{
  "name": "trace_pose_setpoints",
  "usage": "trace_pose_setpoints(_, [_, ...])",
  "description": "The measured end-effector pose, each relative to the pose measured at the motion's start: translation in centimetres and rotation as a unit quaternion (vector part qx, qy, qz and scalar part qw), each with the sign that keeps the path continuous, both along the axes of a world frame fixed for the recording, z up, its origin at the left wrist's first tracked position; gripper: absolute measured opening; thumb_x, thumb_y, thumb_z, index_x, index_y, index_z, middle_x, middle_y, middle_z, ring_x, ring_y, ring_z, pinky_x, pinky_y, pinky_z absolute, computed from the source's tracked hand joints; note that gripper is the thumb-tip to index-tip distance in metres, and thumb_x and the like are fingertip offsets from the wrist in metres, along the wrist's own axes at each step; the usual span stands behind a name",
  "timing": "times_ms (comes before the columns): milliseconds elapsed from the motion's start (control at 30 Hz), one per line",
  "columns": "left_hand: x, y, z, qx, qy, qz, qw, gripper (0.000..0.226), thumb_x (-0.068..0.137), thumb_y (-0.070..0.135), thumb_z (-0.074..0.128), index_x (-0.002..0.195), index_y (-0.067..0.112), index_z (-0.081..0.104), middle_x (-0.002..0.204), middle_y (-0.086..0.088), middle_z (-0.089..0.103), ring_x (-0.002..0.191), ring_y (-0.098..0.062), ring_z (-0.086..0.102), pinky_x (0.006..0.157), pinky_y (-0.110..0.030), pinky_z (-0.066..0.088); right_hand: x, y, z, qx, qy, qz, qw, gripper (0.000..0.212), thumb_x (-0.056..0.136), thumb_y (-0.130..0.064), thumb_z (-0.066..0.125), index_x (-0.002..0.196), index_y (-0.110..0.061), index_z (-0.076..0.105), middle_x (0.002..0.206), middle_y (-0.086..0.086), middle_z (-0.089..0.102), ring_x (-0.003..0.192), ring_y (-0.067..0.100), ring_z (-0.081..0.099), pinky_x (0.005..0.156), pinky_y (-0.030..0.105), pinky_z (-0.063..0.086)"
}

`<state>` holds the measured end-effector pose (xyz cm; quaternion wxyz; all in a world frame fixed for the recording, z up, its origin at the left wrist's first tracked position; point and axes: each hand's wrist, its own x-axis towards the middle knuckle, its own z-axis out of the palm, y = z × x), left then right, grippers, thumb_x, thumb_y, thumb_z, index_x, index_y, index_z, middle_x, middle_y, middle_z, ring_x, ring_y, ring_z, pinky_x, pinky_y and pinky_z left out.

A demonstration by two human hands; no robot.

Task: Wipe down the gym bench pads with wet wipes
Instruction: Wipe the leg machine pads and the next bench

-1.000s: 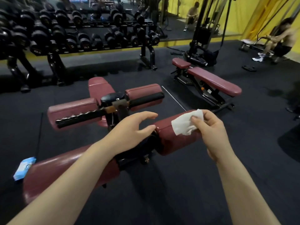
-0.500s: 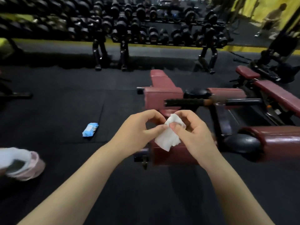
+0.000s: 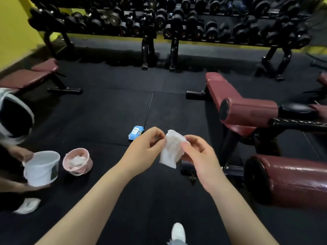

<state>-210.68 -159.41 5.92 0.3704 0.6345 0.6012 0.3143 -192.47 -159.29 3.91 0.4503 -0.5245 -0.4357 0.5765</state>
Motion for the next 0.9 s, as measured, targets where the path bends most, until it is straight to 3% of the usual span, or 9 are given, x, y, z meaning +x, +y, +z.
trace_pose_setpoints(100, [-1.0, 3.3, -1.0, -0.013, -0.029, 0.011, 0.999, 0.01, 0.099, 0.026, 0.055, 0.089, 0.029, 0.057, 0.071, 0.028, 0.06, 0.061, 0.007, 0.052, 0.056, -0.007, 0.037, -1.4, 2.6, -1.1, -0.07, 0.035, 0.058, 0.995, 0.016, 0.095, -0.019, 0.062, 0.105, -0.009, 0.069, 0.102, 0.006, 0.074, 0.097, 0.025, 0.071, 0.09, 0.04, 0.057])
trace_pose_setpoints(233, [-2.0, 9.1, -1.9, -0.04, -0.033, -0.03, 0.998, 0.005, 0.096, 0.023, 0.059, 0.092, 0.026, 0.059, 0.071, 0.022, 0.063, 0.062, 0.005, 0.056, 0.058, -0.008, 0.04, -1.9, 7.6, -2.1, -0.065, 0.01, 0.011, 0.998, 0.003, 0.092, -0.011, 0.066, 0.09, -0.01, 0.069, 0.088, 0.008, 0.071, 0.084, 0.023, 0.069, 0.073, 0.034, 0.058])
trace_pose_setpoints(333, [-2.2, 14.1, -2.5, -0.056, -0.023, -0.068, 0.996, 0.006, 0.091, 0.024, 0.063, 0.095, 0.028, 0.061, 0.084, 0.011, 0.068, 0.071, -0.002, 0.058, 0.07, -0.025, 0.051, -2.0, 11.5, -2.4, -0.056, -0.009, -0.02, 0.998, 0.007, 0.093, -0.012, 0.064, 0.098, -0.009, 0.068, 0.089, 0.01, 0.072, 0.077, 0.024, 0.068, 0.069, 0.035, 0.059])
trace_pose_setpoints(467, [-1.9, 20.1, -2.5, -0.073, -0.056, -0.12, 0.988, 0.012, 0.094, 0.018, 0.058, 0.099, 0.028, 0.064, 0.093, 0.0, 0.068, 0.078, -0.016, 0.059, 0.078, -0.036, 0.05, -2.3, 15.8, -2.8, -0.051, 0.008, -0.058, 0.997, 0.014, 0.095, -0.01, 0.06, 0.104, -0.017, 0.068, 0.086, 0.002, 0.072, 0.066, 0.02, 0.062, 0.063, 0.033, 0.054])
trace_pose_setpoints(567, [-1.5, 23.9, -2.3, -0.089, -0.108, -0.162, 0.977, 0.018, 0.097, 0.011, 0.055, 0.103, 0.023, 0.068, 0.102, -0.001, 0.07, 0.1, -0.022, 0.064, 0.093, -0.034, 0.05, -2.3, 18.9, -3.2, -0.045, 0.054, -0.114, 0.991, 0.02, 0.097, -0.007, 0.058, 0.108, -0.018, 0.069, 0.093, 0.005, 0.072, 0.064, 0.017, 0.059, 0.06, 0.031, 0.05])
trace_pose_setpoints(667, [-0.9, 27.5, -2.5, -0.09, -0.122, -0.197, 0.969, 0.02, 0.097, 0.006, 0.055, 0.097, 0.019, 0.071, 0.099, 0.003, 0.071, 0.098, -0.014, 0.064, 0.093, -0.03, 0.049, -2.3, 21.5, -3.3, -0.054, 0.107, -0.159, 0.98, 0.018, 0.096, -0.003, 0.055, 0.103, -0.012, 0.07, 0.092, 0.006, 0.071, 0.068, 0.014, 0.059, 0.057, 0.027, 0.047])
trace_pose_setpoints(767, [-0.6, 31.6, -2.7, -0.115, -0.116, -0.231, 0.959, 0.032, 0.092, -0.002, 0.051, 0.091, 0.021, 0.074, 0.097, 0.006, 0.072, 0.098, -0.009, 0.065, 0.09, -0.023, 0.047, -1.9, 24.3, -3.3, -0.055, 0.105, -0.182, 0.976, 0.023, 0.097, -0.002, 0.046, 0.093, -0.008, 0.068, 0.088, 0.008, 0.071, 0.077, 0.017, 0.063, 0.062, 0.029, 0.048])
trace_pose_setpoints(833, [-0.4, 34.8, -2.7, -0.126, -0.109, -0.259, 0.951, 0.036, 0.091, -0.003, 0.048, 0.089, 0.022, 0.074, 0.099, 0.006, 0.073, 0.101, -0.008, 0.065, 0.091, -0.02, 0.045, -1.7, 26.3, -3.3, -0.047, 0.109, -0.204, 0.972, 0.023, 0.1, -0.012, 0.043, 0.095, -0.005, 0.065, 0.09, 0.009, 0.07, 0.084, 0.022, 0.064, 0.07, 0.035, 0.05])
trace_pose_setpoints(900, [0.0, 38.0, -2.8, -0.129, -0.1, -0.292, 0.942, 0.034, 0.093, 0.0, 0.049, 0.089, 0.022, 0.075, 0.099, 0.008, 0.073, 0.101, -0.005, 0.065, 0.09, -0.02, 0.043, -1.6, 28.3, -3.5, -0.043, 0.096, -0.235, 0.966, 0.023, 0.1, -0.027, 0.052, 0.094, -0.009, 0.064, 0.088, 0.007, 0.068, 0.085, 0.022, 0.065, 0.076, 0.04, 0.052])
